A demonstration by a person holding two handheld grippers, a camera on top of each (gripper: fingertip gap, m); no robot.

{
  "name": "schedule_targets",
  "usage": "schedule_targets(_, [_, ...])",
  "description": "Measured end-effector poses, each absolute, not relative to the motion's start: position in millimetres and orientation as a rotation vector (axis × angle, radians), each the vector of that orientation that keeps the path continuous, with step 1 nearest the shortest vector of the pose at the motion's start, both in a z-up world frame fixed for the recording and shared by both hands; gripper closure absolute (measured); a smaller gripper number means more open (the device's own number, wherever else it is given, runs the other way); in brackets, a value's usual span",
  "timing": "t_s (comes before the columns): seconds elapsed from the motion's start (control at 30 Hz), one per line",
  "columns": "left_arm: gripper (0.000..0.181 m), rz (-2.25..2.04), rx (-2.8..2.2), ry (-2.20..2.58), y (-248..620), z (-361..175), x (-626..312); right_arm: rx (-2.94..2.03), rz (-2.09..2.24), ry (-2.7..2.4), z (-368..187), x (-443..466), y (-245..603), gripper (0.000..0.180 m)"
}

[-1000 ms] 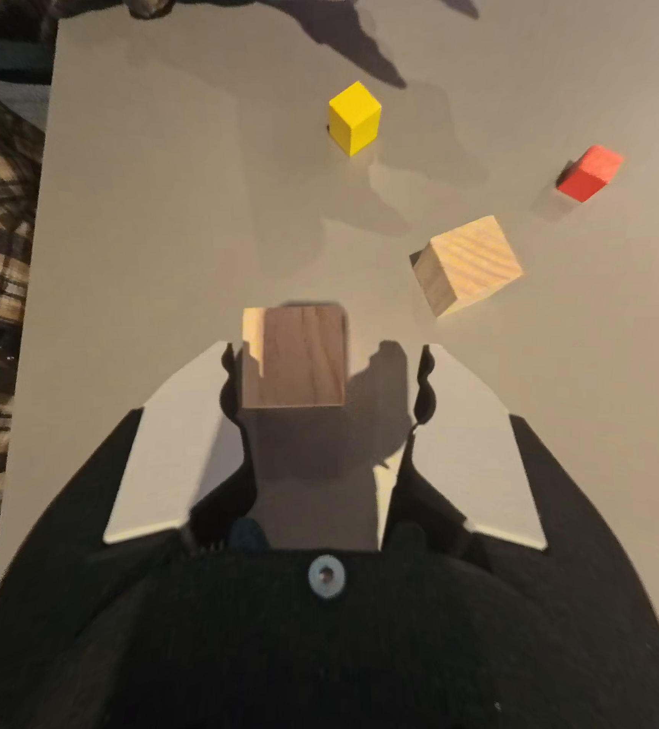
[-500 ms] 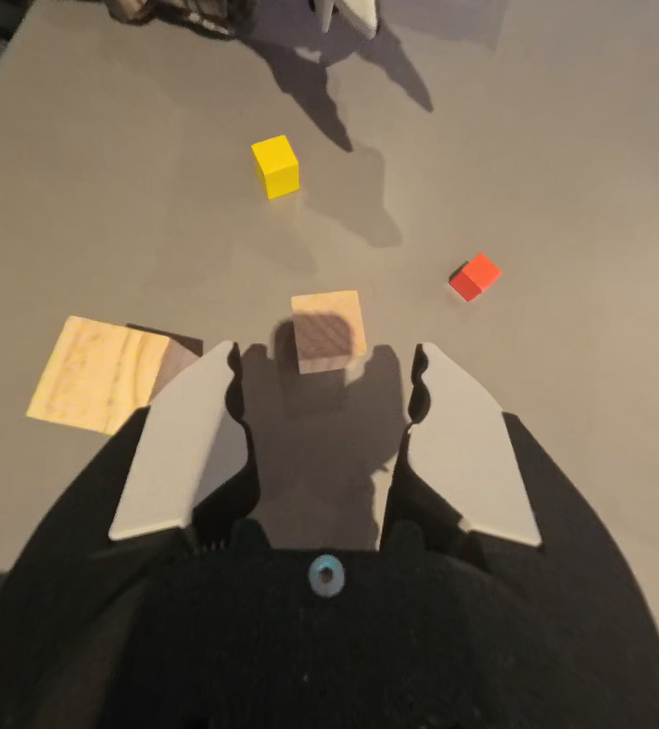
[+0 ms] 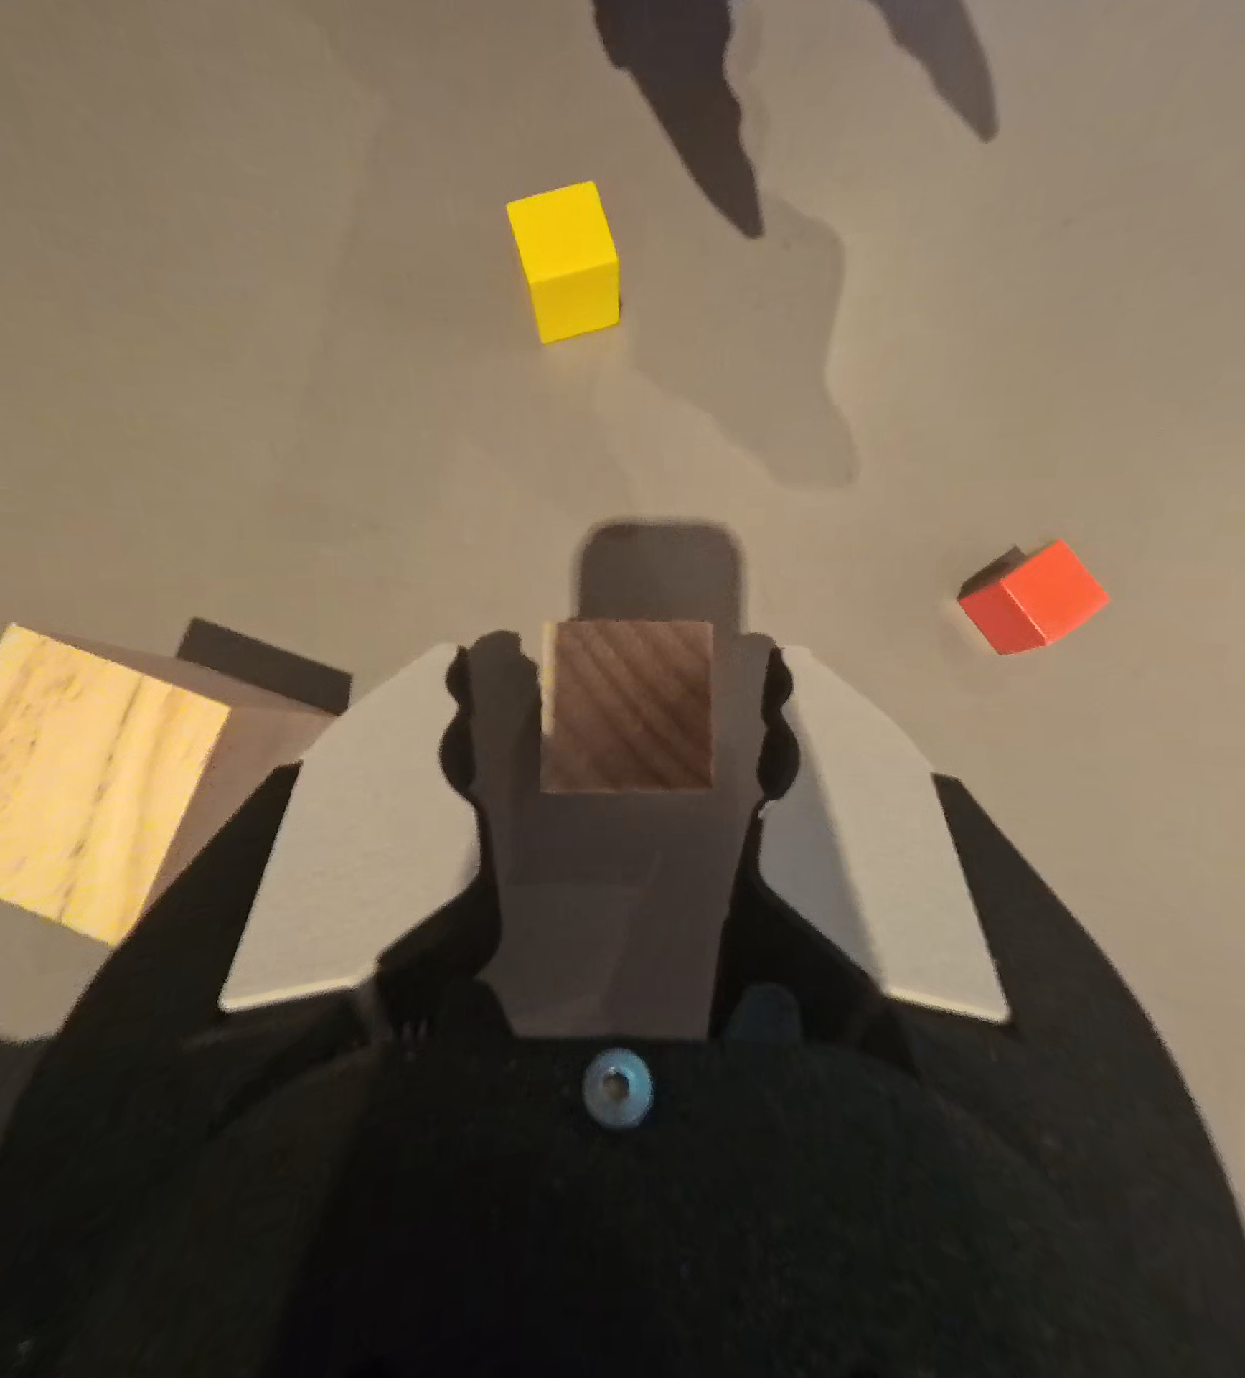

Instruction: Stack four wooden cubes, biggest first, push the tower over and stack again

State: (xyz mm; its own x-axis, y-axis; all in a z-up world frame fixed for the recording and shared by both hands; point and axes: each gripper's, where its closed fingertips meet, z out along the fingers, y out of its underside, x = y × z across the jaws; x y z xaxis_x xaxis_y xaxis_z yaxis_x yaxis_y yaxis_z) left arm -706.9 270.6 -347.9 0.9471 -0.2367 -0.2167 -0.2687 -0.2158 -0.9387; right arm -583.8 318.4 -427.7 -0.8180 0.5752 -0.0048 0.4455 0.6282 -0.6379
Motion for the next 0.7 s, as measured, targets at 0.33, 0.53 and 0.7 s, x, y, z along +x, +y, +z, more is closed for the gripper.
schedule_targets(0.33, [0.107, 0.029, -1.806, 0.379, 270, -348, -706, -0.880, 0.873, -2.707, -433, -581, 320, 0.112])
schedule_targets(0.53, [0.107, 0.025, -1.810, 0.381, 271, -349, -705, -0.907, 0.778, -2.741, -437, -580, 323, 0.113])
schedule_targets(0.7, [0.107, 0.026, -1.813, 0.383, 271, -350, -705, -0.920, 0.703, -2.778, -443, -581, 323, 0.122])
